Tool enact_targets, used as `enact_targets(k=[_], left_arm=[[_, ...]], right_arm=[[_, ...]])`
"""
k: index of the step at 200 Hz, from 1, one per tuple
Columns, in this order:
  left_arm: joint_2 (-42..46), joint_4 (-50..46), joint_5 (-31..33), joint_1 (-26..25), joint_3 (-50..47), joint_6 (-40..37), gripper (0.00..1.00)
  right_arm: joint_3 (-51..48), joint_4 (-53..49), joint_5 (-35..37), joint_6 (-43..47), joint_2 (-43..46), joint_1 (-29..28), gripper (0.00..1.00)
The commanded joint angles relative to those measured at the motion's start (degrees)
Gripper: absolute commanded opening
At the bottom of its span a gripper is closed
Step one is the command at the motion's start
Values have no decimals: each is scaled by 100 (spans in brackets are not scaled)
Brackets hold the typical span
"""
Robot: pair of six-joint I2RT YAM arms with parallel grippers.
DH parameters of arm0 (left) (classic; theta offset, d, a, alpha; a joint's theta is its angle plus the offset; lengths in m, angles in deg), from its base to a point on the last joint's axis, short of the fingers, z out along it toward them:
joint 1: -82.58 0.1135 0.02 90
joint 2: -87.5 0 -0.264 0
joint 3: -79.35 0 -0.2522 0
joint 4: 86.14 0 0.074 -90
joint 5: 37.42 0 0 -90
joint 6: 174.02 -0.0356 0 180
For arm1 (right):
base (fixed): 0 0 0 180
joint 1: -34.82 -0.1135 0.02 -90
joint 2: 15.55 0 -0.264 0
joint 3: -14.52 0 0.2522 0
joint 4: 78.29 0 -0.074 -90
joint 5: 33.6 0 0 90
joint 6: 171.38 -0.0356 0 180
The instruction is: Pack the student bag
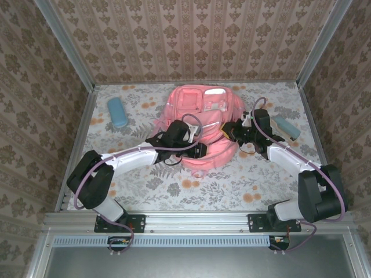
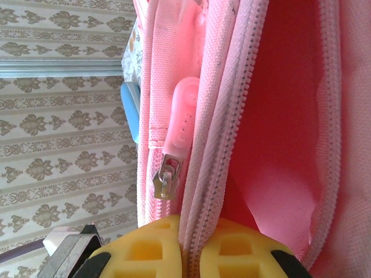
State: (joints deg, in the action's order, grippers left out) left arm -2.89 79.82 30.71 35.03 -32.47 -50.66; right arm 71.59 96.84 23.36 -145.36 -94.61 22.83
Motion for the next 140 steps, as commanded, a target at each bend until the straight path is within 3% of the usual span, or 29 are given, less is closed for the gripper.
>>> enact_targets(k=[1, 66, 115, 140], left_arm=[[9, 331, -263, -47, 106, 30, 32], [1, 409, -129, -49, 53, 75, 31], [-87, -73, 390, 0, 182, 34, 14], [-11, -299, 462, -17, 207, -109, 0]], right_arm=[[127, 457, -243, -56, -21, -92, 2], [204, 491, -230, -70, -241, -132, 2], [204, 465, -204, -73, -214, -137, 2], [213, 444, -155, -63, -214, -140, 2]])
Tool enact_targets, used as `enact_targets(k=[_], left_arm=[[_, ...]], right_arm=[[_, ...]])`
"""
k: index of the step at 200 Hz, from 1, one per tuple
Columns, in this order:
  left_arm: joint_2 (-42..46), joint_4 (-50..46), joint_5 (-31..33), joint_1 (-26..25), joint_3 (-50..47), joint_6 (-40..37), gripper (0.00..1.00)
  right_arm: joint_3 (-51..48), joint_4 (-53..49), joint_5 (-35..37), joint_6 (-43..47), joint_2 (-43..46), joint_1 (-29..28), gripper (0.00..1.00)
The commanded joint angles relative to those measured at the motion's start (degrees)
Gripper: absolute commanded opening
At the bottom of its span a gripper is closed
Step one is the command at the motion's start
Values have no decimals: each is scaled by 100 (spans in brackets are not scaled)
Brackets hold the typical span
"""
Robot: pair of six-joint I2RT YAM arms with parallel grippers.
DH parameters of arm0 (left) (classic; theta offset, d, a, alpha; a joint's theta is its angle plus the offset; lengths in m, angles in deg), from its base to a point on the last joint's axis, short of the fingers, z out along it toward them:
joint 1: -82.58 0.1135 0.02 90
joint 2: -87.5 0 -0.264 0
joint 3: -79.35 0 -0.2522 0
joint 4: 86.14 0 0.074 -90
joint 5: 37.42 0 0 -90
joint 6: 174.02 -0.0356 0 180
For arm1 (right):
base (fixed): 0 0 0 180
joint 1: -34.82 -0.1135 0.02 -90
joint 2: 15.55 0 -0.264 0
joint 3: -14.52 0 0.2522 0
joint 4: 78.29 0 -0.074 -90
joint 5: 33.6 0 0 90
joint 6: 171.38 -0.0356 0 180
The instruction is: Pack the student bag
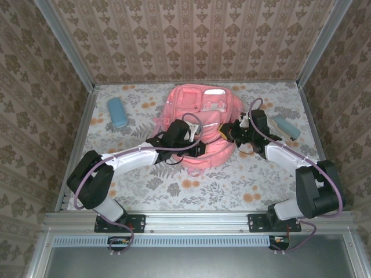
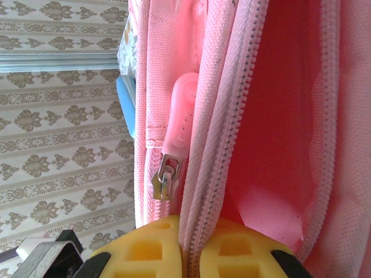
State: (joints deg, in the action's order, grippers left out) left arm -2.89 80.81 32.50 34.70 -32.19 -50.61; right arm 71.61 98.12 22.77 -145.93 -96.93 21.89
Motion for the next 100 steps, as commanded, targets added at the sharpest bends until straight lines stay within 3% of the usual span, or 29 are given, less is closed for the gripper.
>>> enact_targets(k=[1, 50, 100], left_arm=[[1, -410, 297, 16, 176, -123, 0], [568, -1097, 895, 24, 10, -453, 0], [530, -1604, 1350, 73, -108, -396, 0]], right_arm=[[211, 312, -94, -10, 18, -49, 2], [241, -3, 231, 214, -9, -53, 1], [202, 12, 357, 208, 9, -68, 0]])
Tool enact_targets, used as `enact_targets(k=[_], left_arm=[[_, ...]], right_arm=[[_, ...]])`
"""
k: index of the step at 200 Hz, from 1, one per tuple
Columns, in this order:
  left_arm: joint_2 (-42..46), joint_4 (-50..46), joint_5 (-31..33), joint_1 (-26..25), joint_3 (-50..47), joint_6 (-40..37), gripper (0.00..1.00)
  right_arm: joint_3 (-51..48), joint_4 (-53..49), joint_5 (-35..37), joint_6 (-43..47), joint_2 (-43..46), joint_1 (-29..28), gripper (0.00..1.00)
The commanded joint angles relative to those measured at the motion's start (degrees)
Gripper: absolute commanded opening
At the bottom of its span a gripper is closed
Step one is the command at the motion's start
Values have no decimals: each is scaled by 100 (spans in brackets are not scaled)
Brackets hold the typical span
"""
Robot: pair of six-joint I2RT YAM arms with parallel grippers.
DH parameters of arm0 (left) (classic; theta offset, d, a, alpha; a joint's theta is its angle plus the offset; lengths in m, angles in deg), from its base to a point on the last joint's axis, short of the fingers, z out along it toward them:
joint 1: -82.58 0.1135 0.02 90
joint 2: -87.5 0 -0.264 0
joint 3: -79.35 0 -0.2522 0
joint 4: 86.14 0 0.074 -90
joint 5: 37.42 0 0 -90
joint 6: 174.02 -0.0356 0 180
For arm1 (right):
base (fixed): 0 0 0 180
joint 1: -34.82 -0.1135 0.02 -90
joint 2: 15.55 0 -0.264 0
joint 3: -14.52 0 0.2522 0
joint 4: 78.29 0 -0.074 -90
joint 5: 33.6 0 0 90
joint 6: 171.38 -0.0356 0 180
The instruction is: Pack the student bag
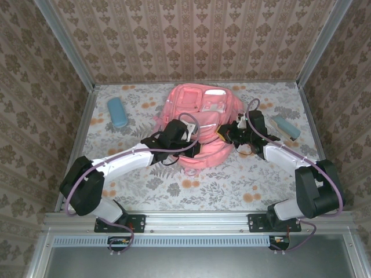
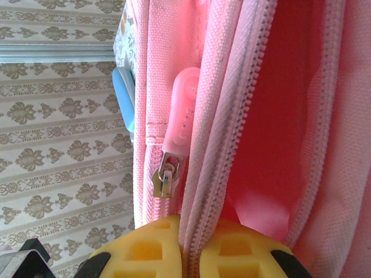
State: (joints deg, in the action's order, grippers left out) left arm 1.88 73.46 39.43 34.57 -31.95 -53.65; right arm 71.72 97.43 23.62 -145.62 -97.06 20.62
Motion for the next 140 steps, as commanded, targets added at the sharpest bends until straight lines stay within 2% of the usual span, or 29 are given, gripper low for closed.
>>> enact_targets(k=[1, 19, 55, 107, 140], left_arm=[[54, -872, 665, 88, -137, -93, 0], [112, -812, 525, 125, -212, -117, 0], [118, 120, -248, 95, -274, 26, 0], [-284, 1080, -633, -11, 1, 246, 0], [-250, 1278, -715, -16, 23, 250, 0]], right_arm=[[191, 81, 271, 181, 26, 62, 0], [213, 110, 238, 176, 32, 58, 0], [300, 251, 11, 106, -78, -73, 0], [287, 431, -97, -29, -172, -339, 1], [248, 420, -95, -34, -165, -347, 0]])
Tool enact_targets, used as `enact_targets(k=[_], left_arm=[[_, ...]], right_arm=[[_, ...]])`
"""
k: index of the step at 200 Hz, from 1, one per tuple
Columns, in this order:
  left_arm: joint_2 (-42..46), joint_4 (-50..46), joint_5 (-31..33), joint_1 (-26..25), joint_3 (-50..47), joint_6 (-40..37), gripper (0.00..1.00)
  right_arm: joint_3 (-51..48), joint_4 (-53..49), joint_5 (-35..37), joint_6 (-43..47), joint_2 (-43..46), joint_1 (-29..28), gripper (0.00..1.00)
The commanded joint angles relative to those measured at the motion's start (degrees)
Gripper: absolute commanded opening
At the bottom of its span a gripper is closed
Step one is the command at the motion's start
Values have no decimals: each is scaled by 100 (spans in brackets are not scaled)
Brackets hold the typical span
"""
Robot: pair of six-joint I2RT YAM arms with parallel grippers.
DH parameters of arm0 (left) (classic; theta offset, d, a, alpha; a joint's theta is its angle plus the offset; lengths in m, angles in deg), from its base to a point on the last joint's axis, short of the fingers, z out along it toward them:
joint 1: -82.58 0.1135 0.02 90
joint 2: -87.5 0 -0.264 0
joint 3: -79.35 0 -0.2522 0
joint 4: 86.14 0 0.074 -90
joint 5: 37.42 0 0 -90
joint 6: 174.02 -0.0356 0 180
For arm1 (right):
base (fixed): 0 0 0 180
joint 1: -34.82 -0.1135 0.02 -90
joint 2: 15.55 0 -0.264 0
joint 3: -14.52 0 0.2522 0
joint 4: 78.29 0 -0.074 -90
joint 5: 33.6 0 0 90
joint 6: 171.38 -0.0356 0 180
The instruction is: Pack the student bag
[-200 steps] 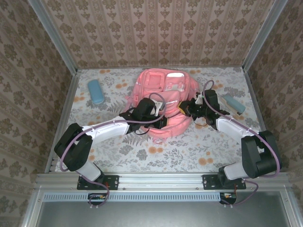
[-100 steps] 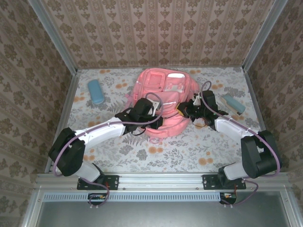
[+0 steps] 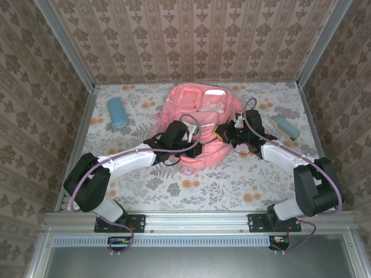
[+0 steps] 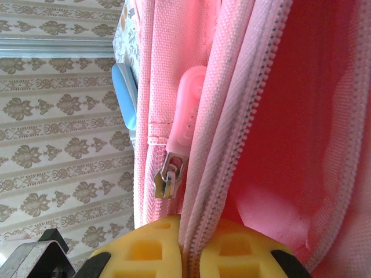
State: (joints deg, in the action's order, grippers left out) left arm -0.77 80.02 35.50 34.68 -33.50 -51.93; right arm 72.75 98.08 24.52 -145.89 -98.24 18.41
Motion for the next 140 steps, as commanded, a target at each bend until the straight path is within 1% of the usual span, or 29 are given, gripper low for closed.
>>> enact_targets(k=[1, 32, 52, 87, 110, 120, 140], left_arm=[[17, 623, -322, -22, 179, 82, 0], [64, 755, -441, -23, 81, 130, 0], [70, 1088, -573, -37, 19, 233, 0], [21, 1228, -620, -44, 42, 227, 0], [-8, 1170, -604, -43, 27, 214, 0], [-5, 995, -530, -30, 36, 178, 0], [122, 311, -31, -20, 49, 83, 0]], right_arm=[[143, 352, -186, -8, -50, -126, 0], [167, 354, -169, 1, -105, -126, 0], [193, 358, -182, -2, -128, -125, 0], [194, 336, -183, 15, -107, -124, 0], [181, 323, -178, 15, -113, -119, 0], [184, 323, -179, 11, -106, -119, 0], [185, 288, -148, 29, -98, -118, 0]])
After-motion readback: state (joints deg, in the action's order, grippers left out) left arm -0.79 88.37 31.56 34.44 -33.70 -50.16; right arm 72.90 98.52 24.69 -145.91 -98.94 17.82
